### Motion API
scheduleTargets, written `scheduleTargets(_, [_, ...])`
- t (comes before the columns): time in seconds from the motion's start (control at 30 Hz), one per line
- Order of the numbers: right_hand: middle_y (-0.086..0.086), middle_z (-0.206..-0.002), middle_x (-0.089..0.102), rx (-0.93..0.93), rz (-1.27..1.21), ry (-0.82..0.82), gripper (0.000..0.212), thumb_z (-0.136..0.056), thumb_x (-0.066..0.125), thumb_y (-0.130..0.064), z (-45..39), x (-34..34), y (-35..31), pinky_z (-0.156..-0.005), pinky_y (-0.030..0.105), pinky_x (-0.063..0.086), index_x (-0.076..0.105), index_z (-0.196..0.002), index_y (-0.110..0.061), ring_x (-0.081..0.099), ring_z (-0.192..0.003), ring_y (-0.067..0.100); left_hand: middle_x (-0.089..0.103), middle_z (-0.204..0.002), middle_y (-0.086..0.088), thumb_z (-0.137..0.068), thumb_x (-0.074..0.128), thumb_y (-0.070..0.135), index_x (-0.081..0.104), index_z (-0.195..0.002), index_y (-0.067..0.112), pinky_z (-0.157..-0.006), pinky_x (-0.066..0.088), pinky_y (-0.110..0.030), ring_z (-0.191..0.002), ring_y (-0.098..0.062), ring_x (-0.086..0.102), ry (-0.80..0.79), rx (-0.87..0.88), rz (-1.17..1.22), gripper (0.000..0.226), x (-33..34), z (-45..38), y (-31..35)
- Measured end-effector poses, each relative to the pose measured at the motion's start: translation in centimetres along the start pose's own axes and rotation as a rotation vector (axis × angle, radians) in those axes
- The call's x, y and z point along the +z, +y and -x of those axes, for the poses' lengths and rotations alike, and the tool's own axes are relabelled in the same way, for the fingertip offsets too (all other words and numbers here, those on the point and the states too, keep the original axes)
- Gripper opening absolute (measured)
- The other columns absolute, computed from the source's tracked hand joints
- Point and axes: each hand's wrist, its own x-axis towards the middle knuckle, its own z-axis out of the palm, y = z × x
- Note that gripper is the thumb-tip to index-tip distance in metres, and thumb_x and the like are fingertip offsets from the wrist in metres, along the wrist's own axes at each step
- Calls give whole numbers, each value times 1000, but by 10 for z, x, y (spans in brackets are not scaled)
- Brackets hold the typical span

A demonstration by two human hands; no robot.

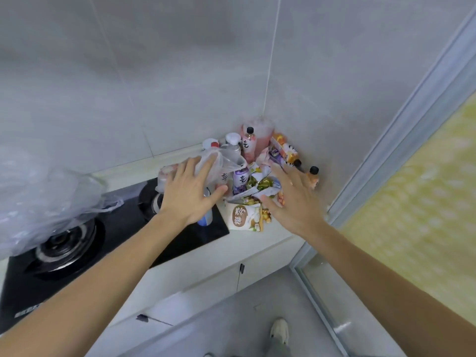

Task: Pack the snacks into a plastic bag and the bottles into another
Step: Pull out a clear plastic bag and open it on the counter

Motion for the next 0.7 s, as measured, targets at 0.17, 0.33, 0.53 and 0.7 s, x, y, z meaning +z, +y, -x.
scheduleTargets(0.17, [3, -160, 34, -107, -28, -65, 75, -93, 50, -64, -75, 25, 30, -116, 56, 37, 30, -157, -33, 27, -149, 32, 44, -151, -7, -89, 29, 75, 24, -158, 35, -109, 39, -55, -140, -31, 39, -28, -94, -21, 79, 29, -46, 0])
scheduleTargets(0.33, [6, -161, 33, -306, 37, -201, 71, -98, 54, -54, -135, 60, 47, -119, 53, 31, 28, -159, -28, 30, -148, 34, 43, -154, -5, -91, 31, 74, 24, -159, 34, -110, 37, -56, -140, -30, 39, -63, -272, 5, 79, 63, -74, 6])
scheduleTargets(0.53, [6, -155, 37, -482, -15, -283, 71, -96, 60, -47, -185, 95, 59, -116, 52, 36, 29, -158, -29, 34, -142, 33, 34, -161, -6, -98, 43, 63, 21, -160, 33, -113, 32, -55, -147, -32, 31, -96, -399, 27, 73, 92, -87, 13])
scheduleTargets(0.7, [0, -150, 45, -559, 8, -325, 68, -94, 64, -45, -207, 117, 60, -111, 49, 43, 37, -154, -26, 40, -137, 26, 26, -166, -5, -98, 52, 51, 19, -161, 27, -121, 29, -53, -153, -29, 23, -124, -343, 92, 76, 108, -95, 2])
